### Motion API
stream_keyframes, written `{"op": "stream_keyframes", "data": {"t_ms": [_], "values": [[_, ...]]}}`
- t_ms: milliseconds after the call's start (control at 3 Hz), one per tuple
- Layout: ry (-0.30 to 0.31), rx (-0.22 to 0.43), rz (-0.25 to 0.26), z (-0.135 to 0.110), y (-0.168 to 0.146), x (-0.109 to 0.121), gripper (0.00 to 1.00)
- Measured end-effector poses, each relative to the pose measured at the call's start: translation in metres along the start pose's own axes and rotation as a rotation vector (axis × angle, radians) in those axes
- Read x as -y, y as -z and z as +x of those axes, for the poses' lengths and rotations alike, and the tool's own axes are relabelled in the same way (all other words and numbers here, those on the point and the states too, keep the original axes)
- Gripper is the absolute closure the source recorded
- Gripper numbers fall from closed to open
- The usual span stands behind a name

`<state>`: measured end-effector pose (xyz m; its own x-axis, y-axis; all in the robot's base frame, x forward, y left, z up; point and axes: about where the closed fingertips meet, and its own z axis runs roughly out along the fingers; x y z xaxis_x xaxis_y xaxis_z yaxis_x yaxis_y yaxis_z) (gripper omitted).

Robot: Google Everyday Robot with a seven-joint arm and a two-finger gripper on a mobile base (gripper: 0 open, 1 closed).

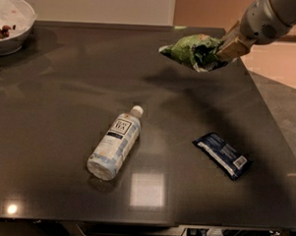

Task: Pick green jalapeno chip bag

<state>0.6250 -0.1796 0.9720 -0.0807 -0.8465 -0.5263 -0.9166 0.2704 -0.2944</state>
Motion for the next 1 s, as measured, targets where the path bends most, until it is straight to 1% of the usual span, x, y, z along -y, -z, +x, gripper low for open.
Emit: {"op": "stream_keyframes", "data": {"t_ms": [333,667,1000], "values": [[0.068,0.027,0.022,-0.023,0.023,0.002,1.00],[0.124,0.047,0.030,-0.040,0.038,0.002,1.00],[0.124,0.047,0.030,-0.040,0.038,0.002,1.00]]}}
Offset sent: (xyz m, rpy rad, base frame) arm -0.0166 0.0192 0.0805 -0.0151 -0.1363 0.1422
